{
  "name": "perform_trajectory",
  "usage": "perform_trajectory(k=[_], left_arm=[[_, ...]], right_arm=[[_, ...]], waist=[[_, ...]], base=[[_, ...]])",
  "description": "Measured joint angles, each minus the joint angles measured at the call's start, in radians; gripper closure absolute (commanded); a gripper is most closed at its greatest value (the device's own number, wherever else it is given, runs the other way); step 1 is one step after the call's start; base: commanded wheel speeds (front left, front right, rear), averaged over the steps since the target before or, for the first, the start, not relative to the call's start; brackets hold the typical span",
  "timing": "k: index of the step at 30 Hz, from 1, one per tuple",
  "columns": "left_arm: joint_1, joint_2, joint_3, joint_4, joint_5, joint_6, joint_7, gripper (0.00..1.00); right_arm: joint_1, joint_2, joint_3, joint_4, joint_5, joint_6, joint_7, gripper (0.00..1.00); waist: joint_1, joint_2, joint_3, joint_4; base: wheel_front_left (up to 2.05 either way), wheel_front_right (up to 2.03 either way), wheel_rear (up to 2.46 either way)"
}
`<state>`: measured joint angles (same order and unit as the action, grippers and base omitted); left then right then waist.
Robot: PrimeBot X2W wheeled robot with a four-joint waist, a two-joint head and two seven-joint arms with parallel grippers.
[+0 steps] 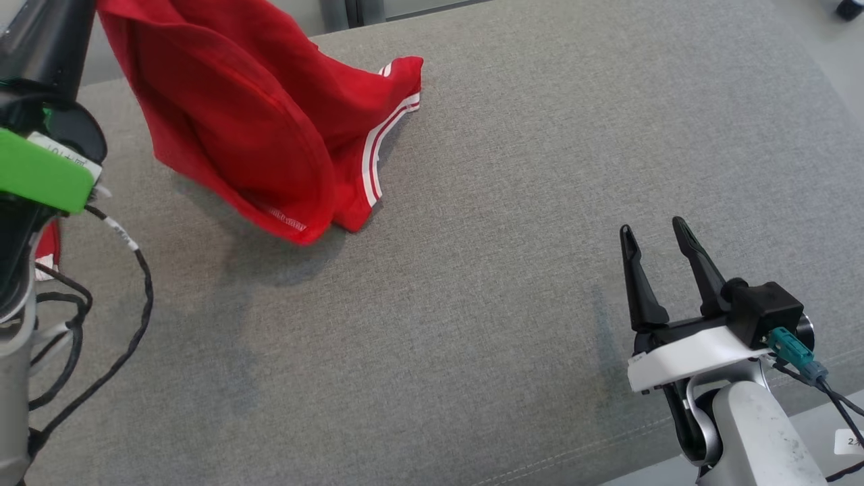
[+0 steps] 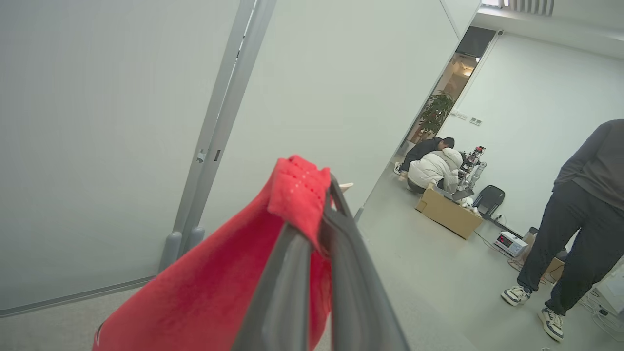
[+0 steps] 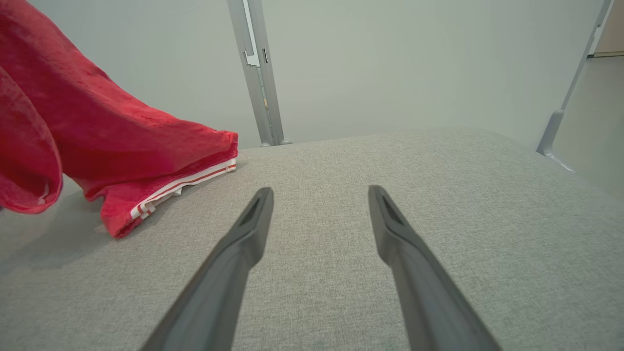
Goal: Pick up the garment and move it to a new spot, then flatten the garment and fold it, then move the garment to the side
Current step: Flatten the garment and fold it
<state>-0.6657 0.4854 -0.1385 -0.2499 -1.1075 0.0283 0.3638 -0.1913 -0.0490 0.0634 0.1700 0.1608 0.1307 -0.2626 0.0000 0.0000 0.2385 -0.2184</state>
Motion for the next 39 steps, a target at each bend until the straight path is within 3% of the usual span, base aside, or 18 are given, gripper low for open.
perform_trajectory(k=[5,13,18,25,31,35,36,39], left_arm=[[0.034,-0.030,-0.040,-0.002,-0.007,-0.065,-0.032,1.00],[0.284,-0.077,-0.192,-0.054,0.037,-0.137,-0.117,1.00],[0.395,-0.202,-0.330,0.012,0.037,-0.152,-0.227,1.00],[0.406,-0.318,-0.587,0.176,0.088,-0.156,-0.355,1.00],[0.387,-0.321,-0.746,0.325,0.031,-0.156,-0.448,1.00],[0.357,-0.303,-0.787,0.402,0.001,-0.156,-0.490,1.00],[0.348,-0.301,-0.793,0.424,-0.004,-0.156,-0.501,0.98],[0.327,-0.294,-0.811,0.499,-0.005,-0.157,-0.526,0.75]], right_arm=[[0.000,0.000,-0.007,-0.005,0.005,0.000,0.000,0.00],[0.001,0.000,-0.033,-0.013,0.002,0.000,0.000,0.00],[0.000,0.000,-0.028,-0.012,-0.009,0.000,0.000,0.00],[-0.010,0.000,-0.010,-0.009,-0.024,0.000,0.000,0.00],[-0.016,0.000,-0.004,-0.006,-0.025,0.000,0.000,0.00],[-0.018,0.000,-0.004,-0.004,-0.031,0.000,0.000,0.00],[-0.018,0.000,-0.003,-0.004,-0.032,0.000,0.000,0.00],[-0.019,0.000,-0.002,-0.004,-0.034,0.000,0.000,0.00]], waist=[[0.0000,0.0000,0.012,-0.005],[0.0000,0.0001,0.031,0.014],[0.0000,0.0001,0.035,0.046],[0.0000,0.0001,0.032,0.086],[0.0000,0.0000,0.042,0.102],[0.0000,0.0000,0.050,0.104],[0.0000,0.0000,0.051,0.104],[0.0000,0.0000,0.054,0.101]], base=[[0.00,0.00,0.00],[0.00,0.00,0.00],[0.00,0.00,0.00],[0.00,0.00,0.00],[0.00,0.00,0.00],[0.00,0.00,0.00],[0.00,0.00,0.00],[0.00,0.00,0.00]])
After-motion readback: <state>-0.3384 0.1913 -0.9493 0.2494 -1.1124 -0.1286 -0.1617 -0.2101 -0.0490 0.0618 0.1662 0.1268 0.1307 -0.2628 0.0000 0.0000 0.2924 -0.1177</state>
